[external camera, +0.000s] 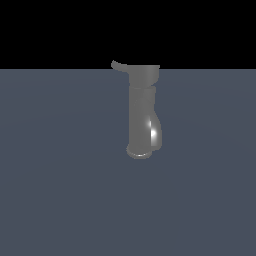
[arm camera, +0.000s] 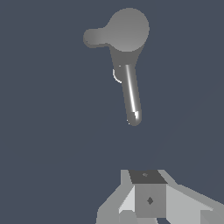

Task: Turn on the faucet by rotating a designated handle.

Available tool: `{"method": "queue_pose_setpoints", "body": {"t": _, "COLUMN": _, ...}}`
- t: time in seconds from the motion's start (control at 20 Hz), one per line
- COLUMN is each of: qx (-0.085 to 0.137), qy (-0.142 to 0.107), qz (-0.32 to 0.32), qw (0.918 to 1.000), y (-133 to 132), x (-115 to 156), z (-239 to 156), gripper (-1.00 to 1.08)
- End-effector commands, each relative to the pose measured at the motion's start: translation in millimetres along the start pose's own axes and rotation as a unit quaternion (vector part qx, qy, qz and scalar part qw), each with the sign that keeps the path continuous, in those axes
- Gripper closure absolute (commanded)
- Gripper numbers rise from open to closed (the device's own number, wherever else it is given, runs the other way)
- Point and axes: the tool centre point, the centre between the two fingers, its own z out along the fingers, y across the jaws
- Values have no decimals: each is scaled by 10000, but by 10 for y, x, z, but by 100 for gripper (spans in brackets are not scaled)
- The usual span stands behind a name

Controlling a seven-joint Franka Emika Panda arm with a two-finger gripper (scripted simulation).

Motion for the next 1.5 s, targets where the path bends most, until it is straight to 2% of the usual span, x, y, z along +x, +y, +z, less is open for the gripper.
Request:
{"method": "queue_pose_setpoints", "body": {"t": 0.0, "qx": 41, "qy": -11, "qz": 261, "qw": 9997, "y": -24, "x": 105, "z": 26, "gripper": 108}}
{"method": "queue_pose_setpoints", "body": {"t": 0.35, "qx": 137, "qy": -51, "qz": 1124, "qw": 9936, "y": -105, "x": 448, "z": 135, "gripper": 108}}
{"method": "queue_pose_setpoints", "body": {"t": 0.7, "qx": 180, "qy": -88, "qz": 2006, "qw": 9795, "y": -188, "x": 789, "z": 281, "gripper": 108}}
{"method": "queue_pose_setpoints", "body": {"t": 1.05, "qx": 173, "qy": -104, "qz": 2885, "qw": 9573, "y": -271, "x": 1122, "z": 461, "gripper": 108}}
{"method": "queue_pose_setpoints", "body": {"t": 1.45, "qx": 113, "qy": -76, "qz": 3867, "qw": 9221, "y": -367, "x": 1489, "z": 702, "gripper": 108}}
